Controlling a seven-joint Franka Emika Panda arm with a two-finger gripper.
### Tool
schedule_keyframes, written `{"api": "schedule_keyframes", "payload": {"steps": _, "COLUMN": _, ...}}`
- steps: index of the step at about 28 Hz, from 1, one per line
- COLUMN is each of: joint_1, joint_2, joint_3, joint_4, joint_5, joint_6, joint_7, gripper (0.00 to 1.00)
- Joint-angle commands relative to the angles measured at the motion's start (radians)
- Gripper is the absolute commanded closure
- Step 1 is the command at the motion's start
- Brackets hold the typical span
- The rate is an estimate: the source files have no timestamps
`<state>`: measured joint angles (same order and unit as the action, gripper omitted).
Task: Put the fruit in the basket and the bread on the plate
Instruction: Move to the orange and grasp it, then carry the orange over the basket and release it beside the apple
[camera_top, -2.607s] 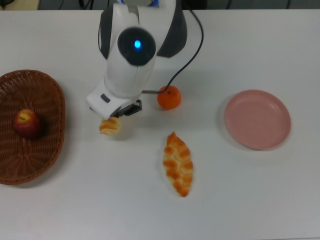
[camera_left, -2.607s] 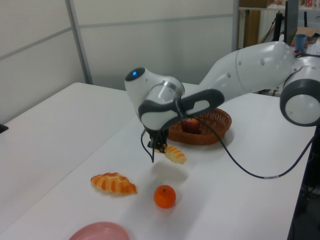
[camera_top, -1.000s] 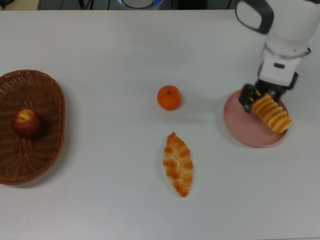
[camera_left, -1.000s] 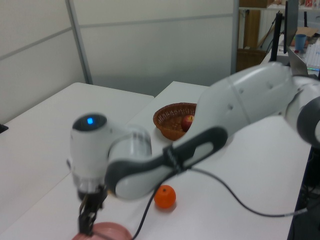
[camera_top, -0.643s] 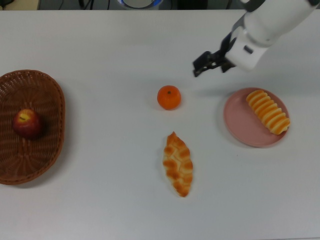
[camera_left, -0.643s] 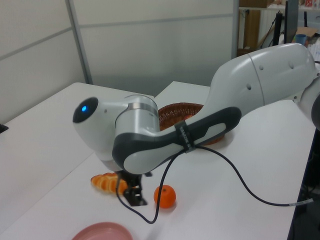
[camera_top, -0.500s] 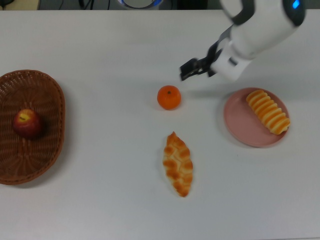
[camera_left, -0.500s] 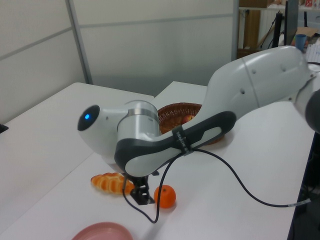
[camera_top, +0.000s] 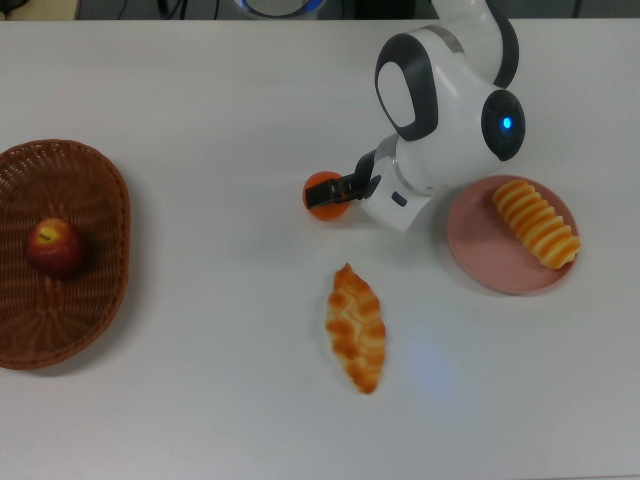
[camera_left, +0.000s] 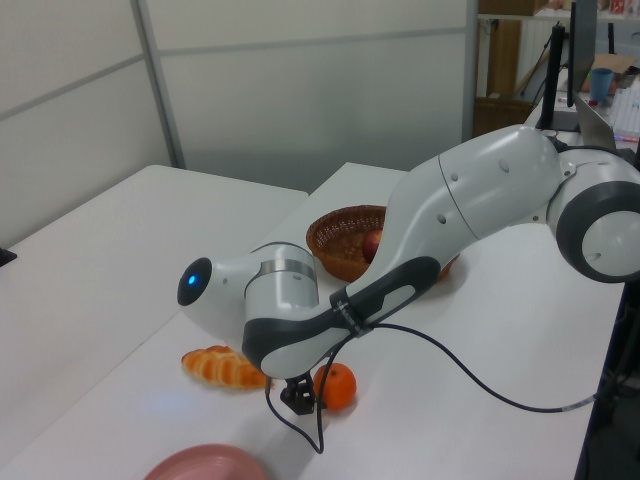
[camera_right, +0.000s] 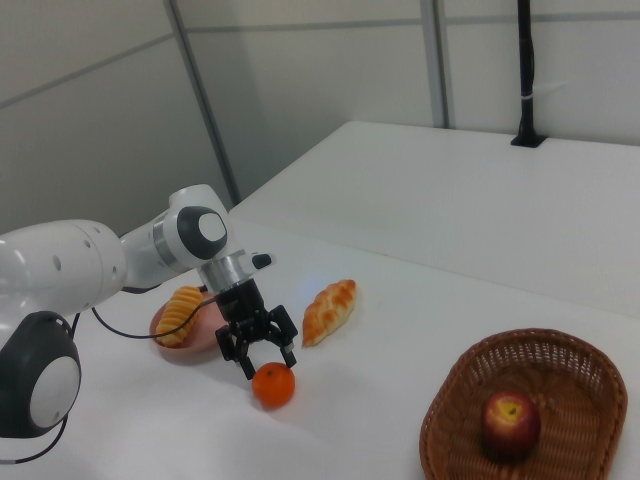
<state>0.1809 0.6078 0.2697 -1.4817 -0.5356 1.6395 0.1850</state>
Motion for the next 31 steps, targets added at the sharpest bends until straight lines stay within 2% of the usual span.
{"api": "schedule_keyframes", "payload": {"steps": 1, "joint_1": 0.008, "joint_2": -0.007, "joint_3": -0.003, "joint_4": -0.034, "joint_5": -0.026, "joint_6": 0.014, "joint_7": -0.027, "gripper": 0.0}}
{"api": "schedule_keyframes", "payload": {"steps": 3, "joint_1": 0.008, "joint_2": -0.005, "joint_3": -0.003, "joint_4": -0.037, "joint_5": -0.032, "joint_6": 0.014, "joint_7": -0.027, "gripper": 0.03}}
{"api": "schedule_keyframes", "payload": {"steps": 4, "joint_1": 0.006, "joint_2": 0.0, "joint_3": -0.003, "joint_4": -0.037, "joint_5": -0.037, "joint_6": 0.014, "joint_7": -0.03, "gripper": 0.12}}
{"api": "schedule_keyframes", "payload": {"steps": 5, "joint_1": 0.006, "joint_2": 0.001, "joint_3": -0.003, "joint_4": -0.038, "joint_5": -0.046, "joint_6": 0.014, "joint_7": -0.033, "gripper": 0.42}}
{"api": "schedule_keyframes", "payload": {"steps": 6, "joint_1": 0.006, "joint_2": 0.001, "joint_3": -0.003, "joint_4": -0.039, "joint_5": -0.049, "joint_6": 0.014, "joint_7": -0.033, "gripper": 0.61}}
{"api": "schedule_keyframes", "payload": {"steps": 8, "joint_1": 0.005, "joint_2": 0.001, "joint_3": -0.003, "joint_4": -0.039, "joint_5": -0.049, "joint_6": 0.014, "joint_7": -0.032, "gripper": 0.91}}
{"api": "schedule_keyframes", "payload": {"steps": 9, "joint_1": 0.003, "joint_2": 0.0, "joint_3": -0.003, "joint_4": -0.039, "joint_5": -0.049, "joint_6": 0.014, "joint_7": -0.032, "gripper": 1.0}}
{"api": "schedule_keyframes", "payload": {"steps": 17, "joint_1": -0.02, "joint_2": -0.01, "joint_3": -0.003, "joint_4": -0.011, "joint_5": -0.04, "joint_6": 0.014, "joint_7": -0.033, "gripper": 1.0}}
{"api": "schedule_keyframes", "payload": {"steps": 20, "joint_1": -0.073, "joint_2": -0.022, "joint_3": -0.003, "joint_4": 0.03, "joint_5": -0.032, "joint_6": 0.016, "joint_7": -0.035, "gripper": 1.0}}
{"api": "schedule_keyframes", "payload": {"steps": 23, "joint_1": -0.127, "joint_2": -0.042, "joint_3": 0.003, "joint_4": 0.035, "joint_5": -0.032, "joint_6": 0.052, "joint_7": -0.033, "gripper": 1.0}}
{"api": "schedule_keyframes", "payload": {"steps": 25, "joint_1": -0.194, "joint_2": -0.078, "joint_3": 0.002, "joint_4": 0.035, "joint_5": 0.0, "joint_6": 0.132, "joint_7": -0.03, "gripper": 1.0}}
{"api": "schedule_keyframes", "payload": {"steps": 28, "joint_1": -0.264, "joint_2": -0.114, "joint_3": -0.004, "joint_4": 0.038, "joint_5": 0.083, "joint_6": 0.209, "joint_7": -0.033, "gripper": 1.0}}
{"api": "schedule_keyframes", "payload": {"steps": 29, "joint_1": -0.309, "joint_2": -0.126, "joint_3": -0.006, "joint_4": 0.053, "joint_5": 0.112, "joint_6": 0.244, "joint_7": -0.035, "gripper": 1.0}}
{"api": "schedule_keyframes", "payload": {"steps": 31, "joint_1": -0.363, "joint_2": -0.132, "joint_3": -0.004, "joint_4": 0.063, "joint_5": 0.12, "joint_6": 0.263, "joint_7": -0.042, "gripper": 1.0}}
